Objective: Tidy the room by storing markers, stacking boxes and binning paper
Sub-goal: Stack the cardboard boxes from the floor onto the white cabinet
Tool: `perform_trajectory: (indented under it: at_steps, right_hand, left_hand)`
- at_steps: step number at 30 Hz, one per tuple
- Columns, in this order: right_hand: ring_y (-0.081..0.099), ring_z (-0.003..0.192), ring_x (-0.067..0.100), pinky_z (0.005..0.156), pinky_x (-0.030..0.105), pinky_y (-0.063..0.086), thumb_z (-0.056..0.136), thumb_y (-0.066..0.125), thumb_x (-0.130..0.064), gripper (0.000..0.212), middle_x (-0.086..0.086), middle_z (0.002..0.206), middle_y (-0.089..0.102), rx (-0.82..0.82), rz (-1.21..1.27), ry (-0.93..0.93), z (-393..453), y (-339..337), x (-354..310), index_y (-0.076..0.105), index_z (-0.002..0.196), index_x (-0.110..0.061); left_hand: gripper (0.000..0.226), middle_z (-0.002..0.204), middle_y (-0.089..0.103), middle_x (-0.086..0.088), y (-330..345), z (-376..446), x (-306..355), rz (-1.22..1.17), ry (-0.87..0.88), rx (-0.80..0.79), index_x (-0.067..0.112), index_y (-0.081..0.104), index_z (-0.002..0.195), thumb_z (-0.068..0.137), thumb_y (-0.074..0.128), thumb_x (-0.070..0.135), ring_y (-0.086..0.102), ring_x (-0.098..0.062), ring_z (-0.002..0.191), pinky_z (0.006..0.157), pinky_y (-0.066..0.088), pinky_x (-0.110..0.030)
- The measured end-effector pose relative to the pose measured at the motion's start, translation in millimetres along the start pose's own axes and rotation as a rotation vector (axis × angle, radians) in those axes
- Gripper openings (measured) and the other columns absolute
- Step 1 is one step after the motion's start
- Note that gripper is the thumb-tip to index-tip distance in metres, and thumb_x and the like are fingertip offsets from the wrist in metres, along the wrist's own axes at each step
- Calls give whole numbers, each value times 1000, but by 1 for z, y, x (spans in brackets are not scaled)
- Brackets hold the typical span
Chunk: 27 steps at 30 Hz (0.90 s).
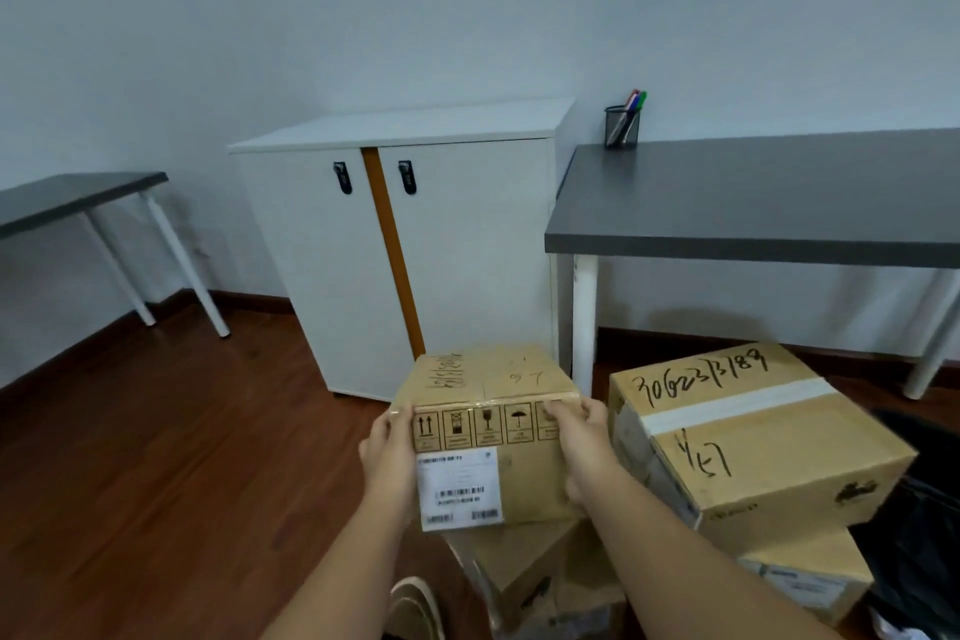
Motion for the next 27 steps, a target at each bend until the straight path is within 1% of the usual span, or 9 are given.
perform_trajectory:
  at_steps: [2, 4, 7, 10, 13, 16, 20, 23, 27]
  right_hand:
    - [59, 107, 29, 97, 55, 47, 85, 67, -25, 47, 6, 119, 60, -31, 49, -14, -7, 10, -9, 42, 123, -35]
    - [62, 103, 28, 93, 54, 51, 86, 66, -19, 44, 5, 115, 62, -64, 103, -65, -17, 19, -21, 43, 119, -37]
    - [62, 101, 27, 87, 51, 54, 86, 64, -10, 45, 5, 113, 63, -106, 158, -147, -35, 36, -47, 45, 117, -36]
    - [61, 89, 23, 66, 38, 52, 90, 59, -10, 42, 4, 106, 62, -146, 172, -226, -58, 50, -78, 44, 122, -33]
    - [61, 89, 20, 61, 33, 48, 90, 58, -9, 45, 6, 112, 61, -163, 165, -326, -78, 59, -110, 43, 128, -29]
    - [61, 94, 20, 62, 35, 50, 91, 57, -10, 47, 3, 117, 59, -192, 163, -383, -94, 69, -136, 41, 130, -31]
    - [56, 104, 18, 74, 39, 50, 92, 54, -10, 44, -2, 124, 56, -239, 137, -509, -108, 81, -172, 42, 123, -38]
    - [53, 99, 9, 67, 31, 44, 91, 53, -7, 52, -4, 125, 53, -250, 106, -608, -113, 90, -205, 37, 132, -36]
    - [50, 101, 2, 68, 22, 41, 91, 53, -5, 64, -6, 129, 52, -226, 62, -733, -100, 102, -253, 32, 143, -36]
  left_hand:
    - [45, 136, 41, -6, -7, -6, 27, 36, 62, 23, 24, 54, 129, 95, 48, 53, 50, -25, 113, 102, 43, -48]
    - [49, 133, 41, -5, -18, -16, 57, 68, 132, 47, 20, 50, 132, 96, 47, 53, 50, -28, 117, 103, 42, -48]
    - [38, 120, 49, 2, -38, -28, 96, 58, 239, 72, 25, 51, 119, 95, 47, 53, 54, -24, 115, 103, 43, -48]
    - [32, 102, 65, 7, -59, -41, 126, 90, 284, 96, 29, 54, 104, 93, 44, 58, 63, -18, 97, 89, 50, -43]
    - [31, 93, 64, 6, -75, -57, 155, 98, 312, 167, 23, 54, 101, 97, 43, 51, 58, -15, 84, 74, 42, -35]
    - [28, 99, 65, 0, -81, -67, 181, -18, 336, 184, 20, 53, 106, 98, 45, 46, 54, -7, 78, 71, 39, -32]
    - [29, 111, 61, -6, -66, -66, 212, -356, 330, 41, 18, 44, 119, 98, 55, 34, 62, -16, 90, 61, 43, -26]
    - [46, 124, 57, -7, -53, -56, 240, -465, 384, -30, 26, 38, 132, 93, 63, 32, 63, -21, 102, 64, 48, -29]
    - [46, 121, 63, -4, -28, -31, 276, -572, 459, -136, 28, 40, 134, 93, 63, 26, 64, -19, 102, 72, 53, -36]
Point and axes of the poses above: each hand's wrist, its own z-axis towards the middle knuckle, its own y-axis out of the palm, x = y × z, the point moved 8 cm from there along z, towards the middle knuckle
